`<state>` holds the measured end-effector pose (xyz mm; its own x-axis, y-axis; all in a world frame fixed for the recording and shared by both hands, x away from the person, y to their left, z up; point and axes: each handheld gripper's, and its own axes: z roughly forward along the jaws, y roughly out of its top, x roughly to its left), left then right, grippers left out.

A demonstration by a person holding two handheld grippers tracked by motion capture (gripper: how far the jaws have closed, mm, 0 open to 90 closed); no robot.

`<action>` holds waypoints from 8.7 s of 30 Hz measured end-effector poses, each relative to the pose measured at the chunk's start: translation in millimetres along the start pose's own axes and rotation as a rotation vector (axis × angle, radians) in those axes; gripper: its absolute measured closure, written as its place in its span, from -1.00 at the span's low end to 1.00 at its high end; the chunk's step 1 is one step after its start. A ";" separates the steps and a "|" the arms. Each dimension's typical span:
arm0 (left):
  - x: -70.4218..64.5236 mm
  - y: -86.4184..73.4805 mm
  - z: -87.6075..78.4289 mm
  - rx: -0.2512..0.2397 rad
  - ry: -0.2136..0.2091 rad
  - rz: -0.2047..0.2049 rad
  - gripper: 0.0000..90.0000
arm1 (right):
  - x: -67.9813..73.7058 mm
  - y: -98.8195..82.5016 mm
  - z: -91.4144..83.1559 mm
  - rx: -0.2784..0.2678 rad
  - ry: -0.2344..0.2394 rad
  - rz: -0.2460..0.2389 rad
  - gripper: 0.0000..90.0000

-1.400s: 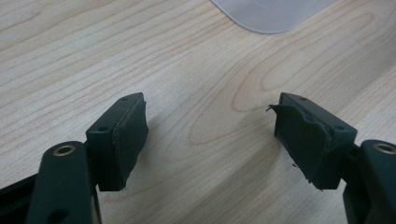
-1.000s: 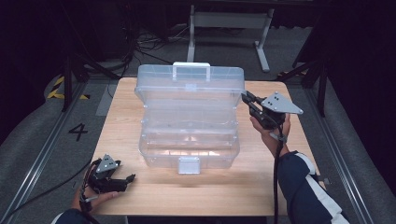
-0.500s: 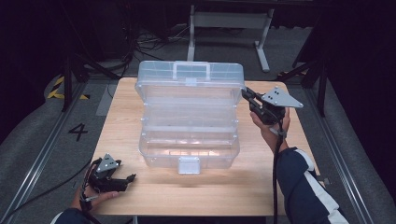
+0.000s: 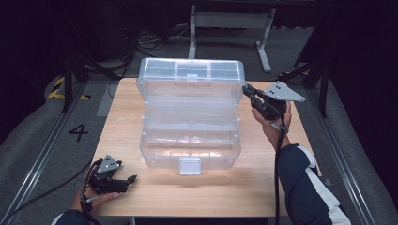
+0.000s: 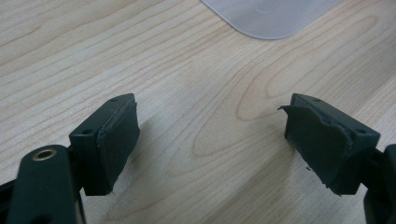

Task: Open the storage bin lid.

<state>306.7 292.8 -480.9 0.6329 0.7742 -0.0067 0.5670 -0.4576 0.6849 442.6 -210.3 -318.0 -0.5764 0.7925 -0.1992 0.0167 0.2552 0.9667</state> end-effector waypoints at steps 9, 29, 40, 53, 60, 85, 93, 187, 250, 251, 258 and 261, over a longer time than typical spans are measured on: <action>-1.0 -0.5 -0.7 0.001 0.007 -0.003 -0.60 | -6.9 4.8 7.7 0.015 0.008 0.022 0.87; -1.3 -0.6 -0.7 0.001 0.005 -0.008 -0.60 | -17.5 12.1 22.0 0.051 0.013 0.059 0.87; -1.1 -0.6 -0.7 0.001 0.005 -0.006 -0.60 | -22.0 14.4 29.3 0.066 0.009 0.079 0.86; -1.1 -0.6 -0.7 0.001 0.005 -0.006 -0.60 | -28.6 17.0 39.3 0.087 0.010 0.109 0.86; -1.1 -0.6 -0.7 0.001 0.005 -0.006 -0.60 | -32.9 18.4 45.2 0.103 0.007 0.119 0.85; 0.1 -0.3 -0.1 -0.001 -0.005 0.003 -0.60 | -49.7 15.8 72.6 0.132 0.012 0.165 0.83; -0.3 -0.2 0.2 -0.001 -0.009 -0.006 -0.61 | -53.9 14.2 79.9 0.142 0.012 0.184 0.82; 0.1 0.4 0.5 0.006 -0.017 -0.002 -0.62 | -61.4 6.4 129.8 0.305 0.011 0.174 0.95; -1.1 -0.1 1.0 -0.001 -0.001 -0.007 -0.62 | -51.7 -14.3 30.1 0.417 0.079 -0.062 0.33; -1.1 -0.1 1.0 -0.001 -0.001 -0.007 -0.62 | -51.0 -15.8 28.2 0.422 0.080 -0.067 0.33; -0.7 0.0 0.9 -0.001 0.002 0.001 -0.62 | -46.3 -22.8 15.5 0.440 0.090 -0.097 0.25; -0.7 0.0 0.9 -0.001 0.002 0.001 -0.62 | -43.2 -26.0 10.4 0.448 0.099 -0.114 0.22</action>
<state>306.7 291.9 -481.5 0.6325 0.7745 -0.0045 0.5656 -0.4579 0.6859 475.6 -245.4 -336.1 -0.6696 0.6947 -0.2628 0.2872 0.5684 0.7710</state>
